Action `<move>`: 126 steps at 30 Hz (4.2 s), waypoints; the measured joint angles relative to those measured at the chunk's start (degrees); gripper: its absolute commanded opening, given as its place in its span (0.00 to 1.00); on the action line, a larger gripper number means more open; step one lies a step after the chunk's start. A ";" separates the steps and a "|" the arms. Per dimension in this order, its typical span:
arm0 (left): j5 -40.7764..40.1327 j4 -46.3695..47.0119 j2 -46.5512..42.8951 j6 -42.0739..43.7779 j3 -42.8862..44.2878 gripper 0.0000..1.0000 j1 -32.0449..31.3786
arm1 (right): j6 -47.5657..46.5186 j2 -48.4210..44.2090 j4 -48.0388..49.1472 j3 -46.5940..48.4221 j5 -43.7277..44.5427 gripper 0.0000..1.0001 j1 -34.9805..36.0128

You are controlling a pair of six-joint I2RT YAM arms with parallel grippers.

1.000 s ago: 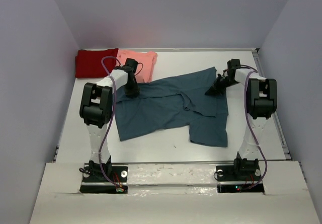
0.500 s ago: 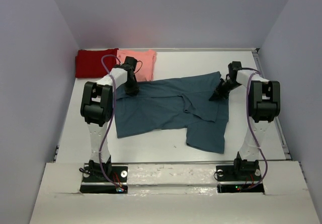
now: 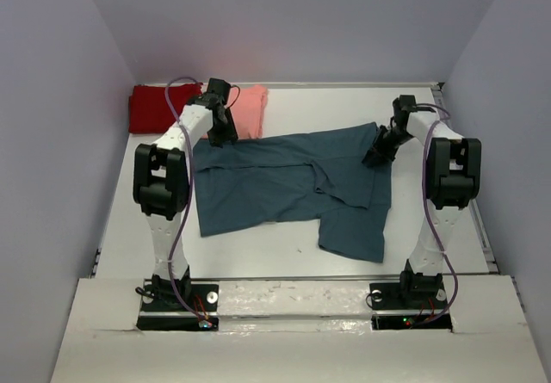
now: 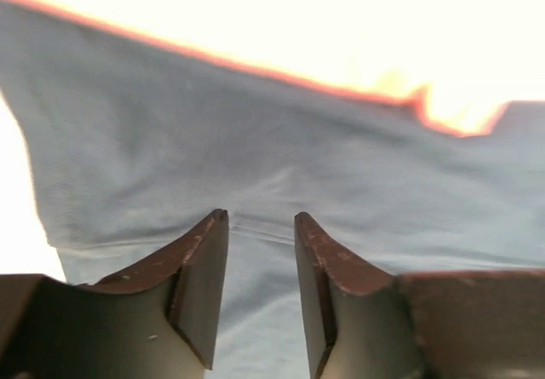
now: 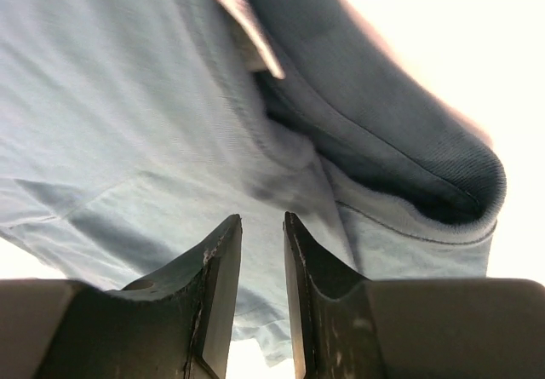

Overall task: Fold and stack the t-shirts
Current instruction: Fold the flattened tshirt in 1/3 of the way, then grap the side of the flattened tshirt closest away from the robot with both arms

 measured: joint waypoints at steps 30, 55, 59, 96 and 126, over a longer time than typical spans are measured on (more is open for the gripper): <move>-3.96 3.02 16.87 7.34 24.22 0.49 0.02 | -6.05 -3.85 -1.25 9.90 -2.05 0.34 1.29; -5.33 10.43 28.37 7.82 36.28 0.50 0.15 | -6.27 -6.88 -2.99 11.91 -2.97 0.34 1.29; -5.20 12.44 30.82 7.54 39.56 0.50 0.61 | -6.29 -9.81 -3.17 11.72 -2.99 0.34 1.29; -7.43 15.10 -12.22 -1.20 10.97 0.56 2.19 | -2.49 -11.72 -3.34 2.51 -12.55 0.35 1.81; 10.99 -9.64 -47.19 -16.33 -39.98 0.60 3.43 | 2.27 -60.57 -18.75 -36.79 5.38 0.81 7.17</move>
